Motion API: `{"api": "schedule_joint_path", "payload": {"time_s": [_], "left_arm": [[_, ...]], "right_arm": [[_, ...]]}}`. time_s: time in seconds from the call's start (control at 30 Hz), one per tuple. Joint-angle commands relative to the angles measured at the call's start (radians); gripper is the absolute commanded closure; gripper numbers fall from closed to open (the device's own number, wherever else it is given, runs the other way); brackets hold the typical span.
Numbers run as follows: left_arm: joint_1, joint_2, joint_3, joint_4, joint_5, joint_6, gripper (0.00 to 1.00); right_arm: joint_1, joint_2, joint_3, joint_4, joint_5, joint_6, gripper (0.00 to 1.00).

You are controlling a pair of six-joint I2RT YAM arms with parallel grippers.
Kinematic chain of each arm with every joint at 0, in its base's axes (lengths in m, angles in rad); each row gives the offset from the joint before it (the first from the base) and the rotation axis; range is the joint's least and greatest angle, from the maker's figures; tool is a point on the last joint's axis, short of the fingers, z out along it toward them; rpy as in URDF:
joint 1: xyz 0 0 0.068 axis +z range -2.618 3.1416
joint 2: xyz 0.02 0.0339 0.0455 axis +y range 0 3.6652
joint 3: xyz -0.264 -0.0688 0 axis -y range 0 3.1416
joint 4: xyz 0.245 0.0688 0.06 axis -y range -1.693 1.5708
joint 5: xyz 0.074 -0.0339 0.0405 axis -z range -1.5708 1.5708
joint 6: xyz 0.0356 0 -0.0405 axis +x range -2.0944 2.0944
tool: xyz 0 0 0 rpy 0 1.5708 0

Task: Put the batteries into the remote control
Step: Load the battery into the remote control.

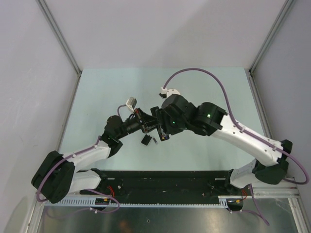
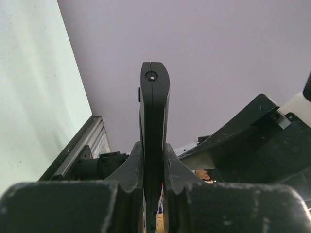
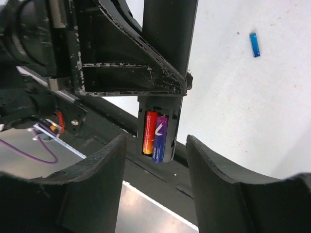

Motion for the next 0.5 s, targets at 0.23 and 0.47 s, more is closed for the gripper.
{"api": "schedule_joint_path", "payload": {"time_s": [0.23, 0.47], "left_arm": [[-0.002, 0.019, 0.035, 0.061, 0.101, -0.017, 1.00], [-0.002, 0.057, 0.072, 0.060, 0.189, -0.022, 1.00]], "right_arm": [[-0.192, -0.428, -0.523, 0.604, -0.322, 0.079, 0.27], [-0.212, -0.546, -0.700, 0.824, -0.446, 0.053, 0.23]]}}
